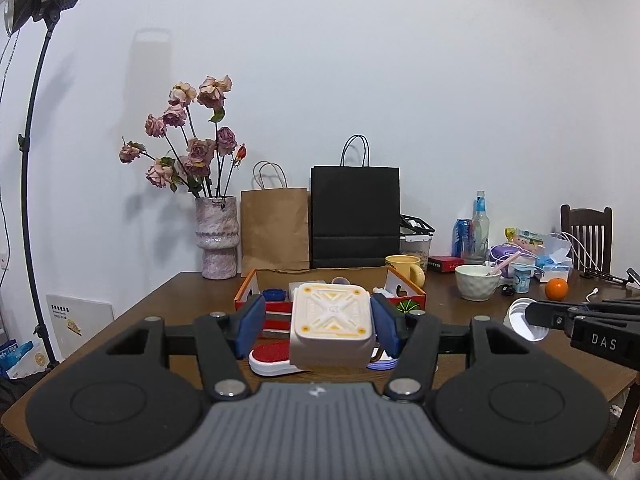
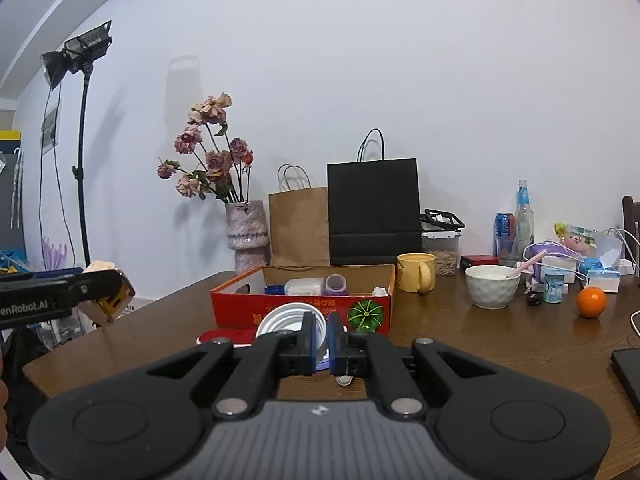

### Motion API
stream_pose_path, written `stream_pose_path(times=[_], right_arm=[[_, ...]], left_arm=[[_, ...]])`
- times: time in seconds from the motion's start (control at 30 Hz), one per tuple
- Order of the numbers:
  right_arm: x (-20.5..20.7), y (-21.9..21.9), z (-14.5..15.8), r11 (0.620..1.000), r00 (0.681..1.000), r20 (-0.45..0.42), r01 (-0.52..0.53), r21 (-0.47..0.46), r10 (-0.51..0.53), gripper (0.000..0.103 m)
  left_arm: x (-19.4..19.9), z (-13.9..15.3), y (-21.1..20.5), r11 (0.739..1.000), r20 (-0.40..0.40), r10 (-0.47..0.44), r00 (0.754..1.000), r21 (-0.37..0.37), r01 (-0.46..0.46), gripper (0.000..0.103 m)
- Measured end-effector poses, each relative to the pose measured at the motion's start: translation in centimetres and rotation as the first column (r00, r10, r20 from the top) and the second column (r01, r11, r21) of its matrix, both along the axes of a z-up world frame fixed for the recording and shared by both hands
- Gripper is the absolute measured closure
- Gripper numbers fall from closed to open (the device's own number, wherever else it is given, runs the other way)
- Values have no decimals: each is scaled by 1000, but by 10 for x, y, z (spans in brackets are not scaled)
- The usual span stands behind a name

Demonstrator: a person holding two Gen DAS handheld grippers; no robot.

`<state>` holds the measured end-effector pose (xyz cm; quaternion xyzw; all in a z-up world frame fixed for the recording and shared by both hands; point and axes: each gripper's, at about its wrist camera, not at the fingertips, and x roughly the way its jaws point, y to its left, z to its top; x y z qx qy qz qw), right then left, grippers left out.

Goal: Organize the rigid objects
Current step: 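Carry the white block and white cap over the cardboard box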

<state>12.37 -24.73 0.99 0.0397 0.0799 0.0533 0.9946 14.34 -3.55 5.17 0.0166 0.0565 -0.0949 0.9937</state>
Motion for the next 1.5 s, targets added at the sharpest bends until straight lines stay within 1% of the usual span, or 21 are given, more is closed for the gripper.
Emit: stream_pose_path(times=[0.13,0.23,0.33,0.47,0.6,0.67,0.73,0.77,0.83,0.97,1.03,1.1,1.13,1.2,1.27,1.33,1.37,1.43,1.47,1.5], right_arm=[[9,-2,-3,1000,1000,-12,-3,6,3,97],[22,-3,-3,1000,1000,-20,-5,8,5,97],[41,-3,-1,1000,1000,-27,-10,1,10,97],[78,-3,9,1000,999,-31,-23,-14,22,97],[133,-9,21,999,998,-53,-41,5,41,97],[165,-13,27,999,997,-61,-42,14,43,97],[201,-18,33,998,995,-88,-49,37,52,97],[219,-20,36,998,994,-98,-52,47,57,97],[259,-22,41,997,990,-128,-55,61,62,97],[337,-28,46,997,981,-190,-24,72,37,97],[380,-27,42,999,971,-239,-1,32,8,97],[418,-27,36,1000,956,-293,4,9,-2,97],[435,-27,33,1000,946,-323,5,-2,-5,97],[469,-29,23,1000,926,-378,15,-12,-18,97],[495,-30,13,1000,903,-430,19,-10,-22,97],[518,-30,2,1000,877,-481,21,-11,-24,97],[527,-30,-3,1000,866,-499,28,-12,-30,97],[544,-30,-14,999,841,-540,39,-18,-42,97],[551,-30,-18,999,830,-556,42,-26,-49,97],[557,-30,-24,998,812,-581,44,-33,-55,97]], left_arm=[[9,-2,1,1000,-15,-3,1000,-7,3,45],[24,-3,2,1000,-28,-1,1000,-1,0,45],[48,-1,5,1000,-38,12,999,-5,-12,45],[91,5,7,1000,-69,13,998,-23,-14,45],[145,13,10,999,-101,7,995,-38,-11,45],[179,20,13,999,-121,9,993,-47,-15,45],[215,26,16,999,-142,1,990,-53,-9,45],[232,29,16,999,-157,-5,988,-44,-2,45],[272,33,16,999,-190,7,982,-40,-15,45],[351,35,13,999,-283,22,959,-25,-30,45],[385,30,13,999,-330,32,943,-16,-40,45],[419,20,14,999,-412,22,911,-22,-34,45],[438,13,14,999,-457,19,889,-17,-30,45],[461,3,12,999,-501,39,865,22,-33,44],[477,-7,9,996,-513,81,855,80,-46,44],[494,-16,9,993,-542,87,836,113,-31,44],[501,-19,11,994,-554,76,829,103,-22,44],[518,-24,15,996,-590,77,803,84,-33,44],[523,-26,16,997,-597,70,799,72,-34,44],[527,-27,15,997,-600,70,797,74,-32,44]])
